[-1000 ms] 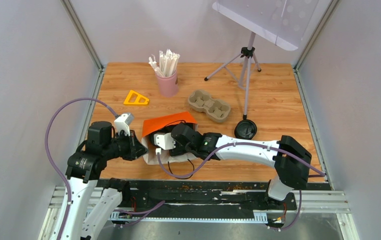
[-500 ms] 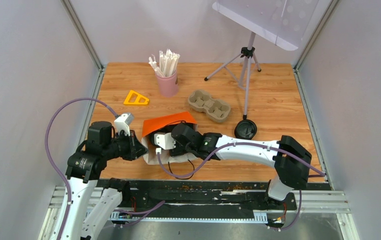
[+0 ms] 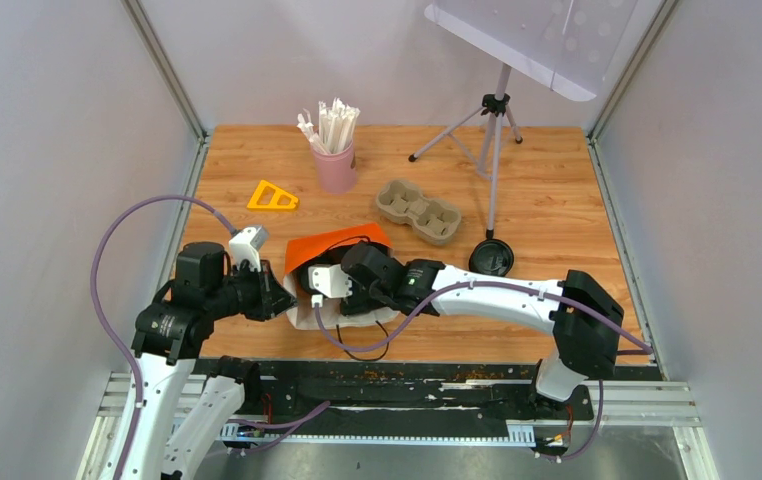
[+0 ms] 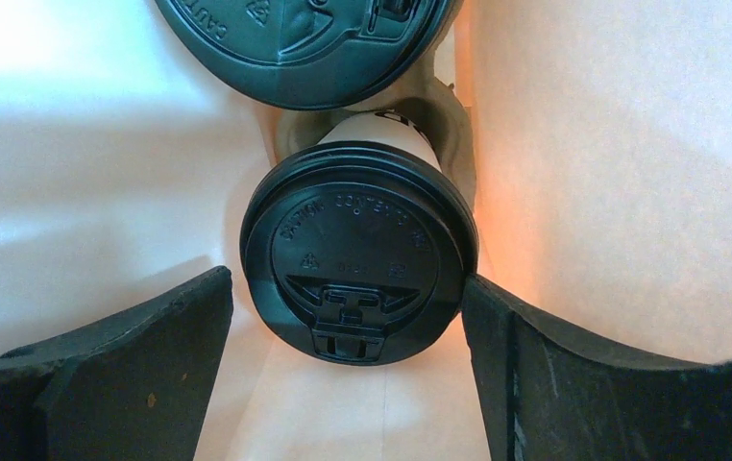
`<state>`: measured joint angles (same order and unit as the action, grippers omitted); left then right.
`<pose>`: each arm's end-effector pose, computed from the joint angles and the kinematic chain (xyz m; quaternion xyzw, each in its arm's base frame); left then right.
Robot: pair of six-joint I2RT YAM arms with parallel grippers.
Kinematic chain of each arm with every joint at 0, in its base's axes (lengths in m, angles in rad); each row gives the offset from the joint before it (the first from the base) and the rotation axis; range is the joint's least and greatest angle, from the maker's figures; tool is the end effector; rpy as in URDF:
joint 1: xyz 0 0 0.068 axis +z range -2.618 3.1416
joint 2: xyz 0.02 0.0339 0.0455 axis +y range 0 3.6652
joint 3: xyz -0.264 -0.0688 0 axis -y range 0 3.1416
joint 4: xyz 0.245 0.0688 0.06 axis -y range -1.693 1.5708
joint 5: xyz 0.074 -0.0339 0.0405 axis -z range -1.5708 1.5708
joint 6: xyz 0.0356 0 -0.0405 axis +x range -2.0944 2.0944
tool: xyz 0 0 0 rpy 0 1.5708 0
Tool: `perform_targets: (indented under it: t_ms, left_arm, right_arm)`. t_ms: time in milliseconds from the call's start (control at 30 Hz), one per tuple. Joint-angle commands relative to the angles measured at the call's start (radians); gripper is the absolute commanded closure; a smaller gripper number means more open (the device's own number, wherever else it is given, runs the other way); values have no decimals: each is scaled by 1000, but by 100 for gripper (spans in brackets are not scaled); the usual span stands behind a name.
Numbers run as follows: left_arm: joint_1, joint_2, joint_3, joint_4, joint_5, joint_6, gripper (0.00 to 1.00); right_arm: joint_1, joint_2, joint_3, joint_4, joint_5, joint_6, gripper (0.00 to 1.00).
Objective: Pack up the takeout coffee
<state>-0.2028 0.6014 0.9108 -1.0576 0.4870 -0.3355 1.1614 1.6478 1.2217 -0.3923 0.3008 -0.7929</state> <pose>0.0894 -0.0354 0.3229 0.0372 0.8940 -0.3162 0.3153 0.1538 0.3279 0.2512 -0.7314 0.5600 -0.0704 0.3826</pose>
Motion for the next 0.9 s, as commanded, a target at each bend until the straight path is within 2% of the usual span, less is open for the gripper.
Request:
perform_targets:
  t_ms: [0,100,167,467,633,867]
  left_arm:
    - [-1,9,26,8,1,8,98]
    - [0,15,31,7,1,9,98]
    - [-1,21,35,8,-1,10,98]
    - [0,34,41,13,5,-1,98]
    - [0,45,53,9,8,-12,98]
    - [0,59,76,2,22,-30,98]
  right_arm:
    - [-6,-22,49,-57,-38,22,11]
    - [-6,-23,68,-81,-48,21,2]
    - [-6,-22,88,-102,-49,21,1]
    - [-6,-19,163,-233,-81,36,2]
    - [-7,-21,188,-302,-110,51,6]
    - [2,-30,208,-340,-130,65,9]
